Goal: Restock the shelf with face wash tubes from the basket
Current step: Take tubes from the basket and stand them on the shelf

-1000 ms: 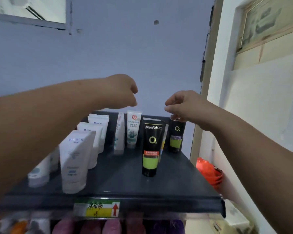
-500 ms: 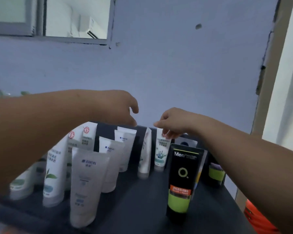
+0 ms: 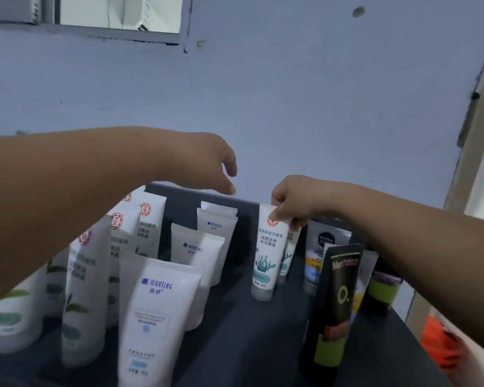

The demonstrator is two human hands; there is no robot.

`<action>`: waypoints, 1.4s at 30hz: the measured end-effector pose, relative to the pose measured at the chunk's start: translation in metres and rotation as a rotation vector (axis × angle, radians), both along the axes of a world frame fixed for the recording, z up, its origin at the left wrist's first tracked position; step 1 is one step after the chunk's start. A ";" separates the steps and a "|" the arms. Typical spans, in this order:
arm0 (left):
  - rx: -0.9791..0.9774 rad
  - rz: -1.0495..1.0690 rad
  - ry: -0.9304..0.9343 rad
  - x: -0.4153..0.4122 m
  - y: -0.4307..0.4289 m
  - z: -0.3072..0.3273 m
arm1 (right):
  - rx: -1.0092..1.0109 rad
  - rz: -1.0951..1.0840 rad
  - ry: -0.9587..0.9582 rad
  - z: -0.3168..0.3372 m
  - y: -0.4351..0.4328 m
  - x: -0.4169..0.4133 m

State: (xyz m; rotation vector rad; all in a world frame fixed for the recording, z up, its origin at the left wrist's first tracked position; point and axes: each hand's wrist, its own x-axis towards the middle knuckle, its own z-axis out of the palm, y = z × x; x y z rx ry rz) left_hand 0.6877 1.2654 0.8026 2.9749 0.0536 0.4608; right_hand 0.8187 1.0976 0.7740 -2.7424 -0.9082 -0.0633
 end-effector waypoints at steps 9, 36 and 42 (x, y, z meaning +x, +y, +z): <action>-0.005 -0.034 -0.010 0.017 0.006 0.006 | -0.001 0.009 -0.014 0.000 0.007 0.014; 0.003 -0.036 0.062 0.034 0.008 -0.009 | -0.296 -0.131 -0.242 0.003 -0.011 0.039; 0.013 -0.013 0.062 0.033 0.011 -0.011 | -0.138 -0.036 -0.213 0.001 -0.008 0.046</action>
